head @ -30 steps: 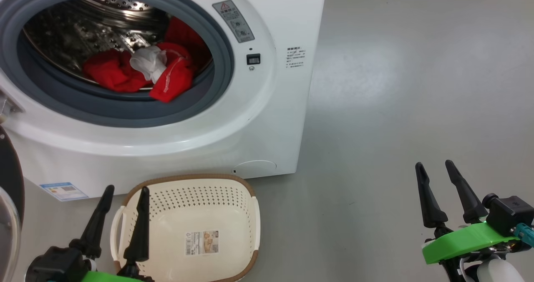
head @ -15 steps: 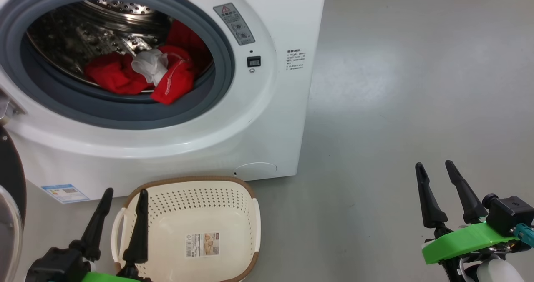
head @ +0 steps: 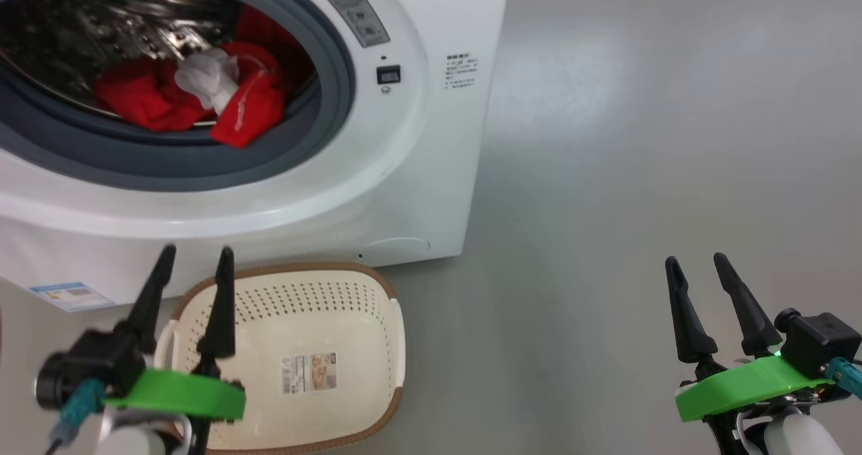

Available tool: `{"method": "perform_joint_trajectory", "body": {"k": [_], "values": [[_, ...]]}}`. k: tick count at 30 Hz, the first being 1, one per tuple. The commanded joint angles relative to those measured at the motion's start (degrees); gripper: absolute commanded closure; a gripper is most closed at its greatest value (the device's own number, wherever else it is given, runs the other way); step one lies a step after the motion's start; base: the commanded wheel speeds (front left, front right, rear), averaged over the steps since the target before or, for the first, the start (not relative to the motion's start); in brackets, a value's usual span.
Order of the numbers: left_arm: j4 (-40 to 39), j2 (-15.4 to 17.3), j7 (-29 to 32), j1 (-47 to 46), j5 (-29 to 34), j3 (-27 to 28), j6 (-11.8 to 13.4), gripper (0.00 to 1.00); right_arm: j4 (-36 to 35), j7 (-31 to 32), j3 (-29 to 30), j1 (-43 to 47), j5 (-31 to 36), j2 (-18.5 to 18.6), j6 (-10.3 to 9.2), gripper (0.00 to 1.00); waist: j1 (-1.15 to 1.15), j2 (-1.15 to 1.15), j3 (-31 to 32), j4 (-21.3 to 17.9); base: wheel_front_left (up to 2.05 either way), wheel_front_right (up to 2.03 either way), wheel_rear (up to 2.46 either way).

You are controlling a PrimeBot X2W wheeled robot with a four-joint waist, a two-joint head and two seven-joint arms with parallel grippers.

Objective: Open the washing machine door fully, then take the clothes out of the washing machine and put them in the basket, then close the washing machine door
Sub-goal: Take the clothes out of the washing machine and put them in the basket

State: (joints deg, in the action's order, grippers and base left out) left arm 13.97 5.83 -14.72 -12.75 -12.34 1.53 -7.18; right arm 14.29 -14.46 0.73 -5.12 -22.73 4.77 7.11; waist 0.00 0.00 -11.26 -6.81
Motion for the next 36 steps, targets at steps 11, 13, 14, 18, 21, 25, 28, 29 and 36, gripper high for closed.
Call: {"method": "perform_joint_trajectory", "body": {"k": [11, 13, 14, 18, 21, 25, 28, 29, 36], "values": [[11.6, 3.9, -0.3, -21.1, 1.8, 2.1, -0.3, 0.0, -2.6, -0.5, -0.8, -5.9, -1.5, -1.3, 0.37, 0.0, 0.0, 0.0, -11.4, -5.7, 0.0, 0.0, 0.0], [14.4, 4.9, -0.3, -24.6, 1.8, 2.0, -0.3, 0.0, -2.7, -0.5, -0.7, -6.7, -1.7, -1.5, 0.37, 0.0, 0.0, 0.0, -13.0, -6.5, 0.0, 0.0, 0.0], [15.8, 5.5, -0.3, -26.3, 2.0, 1.9, -0.3, 0.0, -2.8, -0.5, -0.7, -7.1, -1.9, -1.6, 0.37, 0.0, 0.0, 0.0, -13.7, -6.8, 0.0, 0.0, 0.0], [21.9, 7.3, -0.3, -33.3, 2.6, 1.4, -0.3, 0.0, -3.0, -0.5, -0.6, -8.7, -2.3, -1.8, 0.37, 0.0, 0.0, 0.0, -16.2, -7.8, 0.0, 0.0, 0.0], [24.6, 8.0, -0.3, -36.5, 2.8, 1.2, -0.3, 0.0, -3.1, -0.5, -0.6, -9.4, -2.6, -1.8, 0.37, 0.0, 0.0, 0.0, -17.2, -8.2, 0.0, 0.0, 0.0], [30.3, 9.4, -0.3, -42.2, 3.5, 0.7, -0.3, 0.0, -3.4, -0.5, -0.9, -10.6, -3.8, -1.9, 0.37, 0.0, 0.0, 0.0, -19.0, -8.9, 0.0, 0.0, 0.0], [34.9, 10.4, -0.3, -45.7, 4.2, 0.0, -0.3, 0.0, -3.5, -0.5, -1.2, -11.4, -4.6, -1.9, 0.37, 0.0, 0.0, 0.0, -20.0, -9.5, 0.0, 0.0, 0.0], [37.7, 11.0, -0.3, -47.9, 4.7, -0.6, -0.3, 0.0, -3.6, -0.5, -1.3, -11.7, -4.9, -1.9, 0.37, 0.0, 0.0, 0.0, -20.6, -9.8, 0.0, 0.0, 0.0], [44.8, 12.7, -0.3, -53.9, 5.8, -1.9, 0.0, 0.0, -3.9, -0.5, -1.6, -12.3, -5.8, -1.9, 0.37, 0.0, 0.0, 0.0, -22.3, -10.5, 0.0, 0.0, 0.0]]}}
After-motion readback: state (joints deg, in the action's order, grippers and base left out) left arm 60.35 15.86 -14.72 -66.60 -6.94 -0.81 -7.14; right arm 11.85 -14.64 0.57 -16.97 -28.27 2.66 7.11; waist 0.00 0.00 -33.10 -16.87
